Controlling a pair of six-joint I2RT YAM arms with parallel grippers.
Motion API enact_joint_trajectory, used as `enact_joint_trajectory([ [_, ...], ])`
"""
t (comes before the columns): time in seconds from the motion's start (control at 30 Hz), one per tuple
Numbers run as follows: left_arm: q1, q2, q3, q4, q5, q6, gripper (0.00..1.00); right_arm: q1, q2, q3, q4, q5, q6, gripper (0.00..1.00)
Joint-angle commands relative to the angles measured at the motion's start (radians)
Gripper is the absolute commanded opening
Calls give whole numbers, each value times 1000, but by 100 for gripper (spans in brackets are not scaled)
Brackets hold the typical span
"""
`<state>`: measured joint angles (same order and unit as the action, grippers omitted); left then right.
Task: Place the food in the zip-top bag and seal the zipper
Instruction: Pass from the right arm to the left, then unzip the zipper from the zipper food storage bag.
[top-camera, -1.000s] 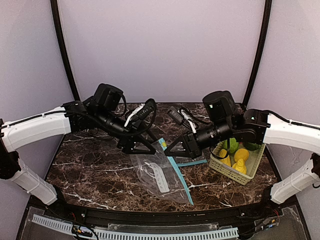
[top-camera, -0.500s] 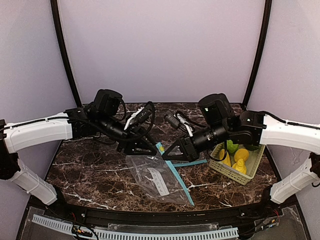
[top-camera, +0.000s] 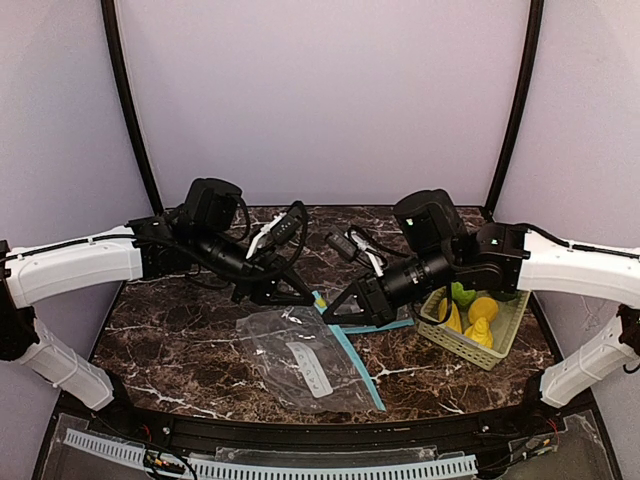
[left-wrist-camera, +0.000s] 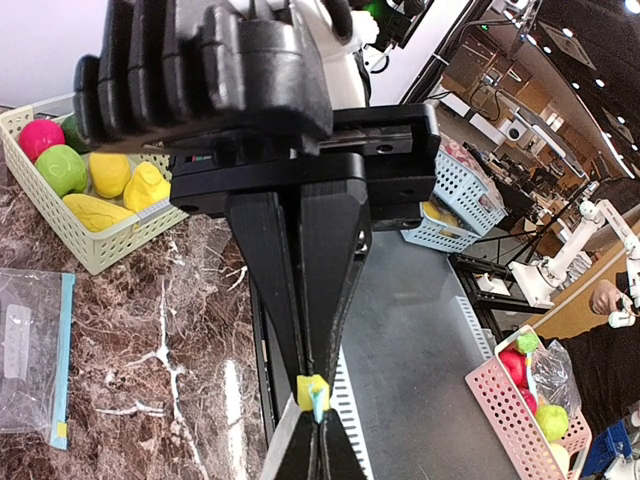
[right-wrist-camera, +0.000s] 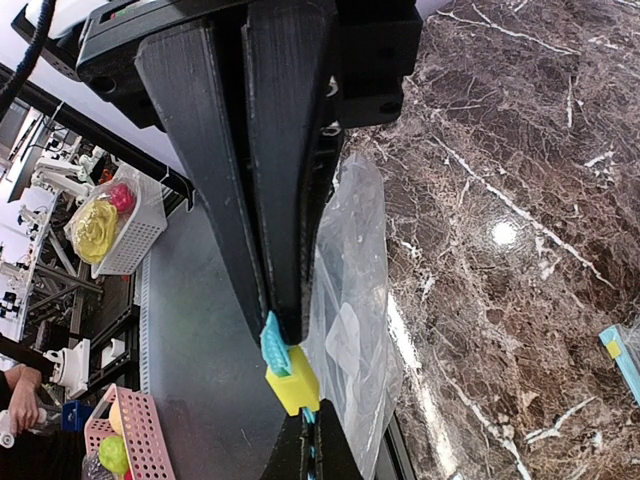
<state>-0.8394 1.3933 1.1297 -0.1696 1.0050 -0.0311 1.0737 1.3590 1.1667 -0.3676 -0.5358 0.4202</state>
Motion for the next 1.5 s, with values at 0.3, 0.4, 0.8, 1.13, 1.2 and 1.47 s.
enact_joint_trajectory([
  [0.3,1,-27,-20,10,11,14,1,22,-78,-58,166,89,41,46],
  [0.4,0,-31,-26,21,13,8,1,39,-116,-124,294,139,58,52],
  [0.8,1,-36,-27,19,21,8,1,85,-73,-124,352,169,15,22],
  [1.13,1,-47,-26,10,15,16,1,86,-90,-156,350,190,32,18],
  [1.2,0,-48,-27,10,14,16,1,86,-97,-164,349,199,36,20],
  [1.47,0,-51,-26,8,12,17,1,86,-122,-187,359,207,44,15],
])
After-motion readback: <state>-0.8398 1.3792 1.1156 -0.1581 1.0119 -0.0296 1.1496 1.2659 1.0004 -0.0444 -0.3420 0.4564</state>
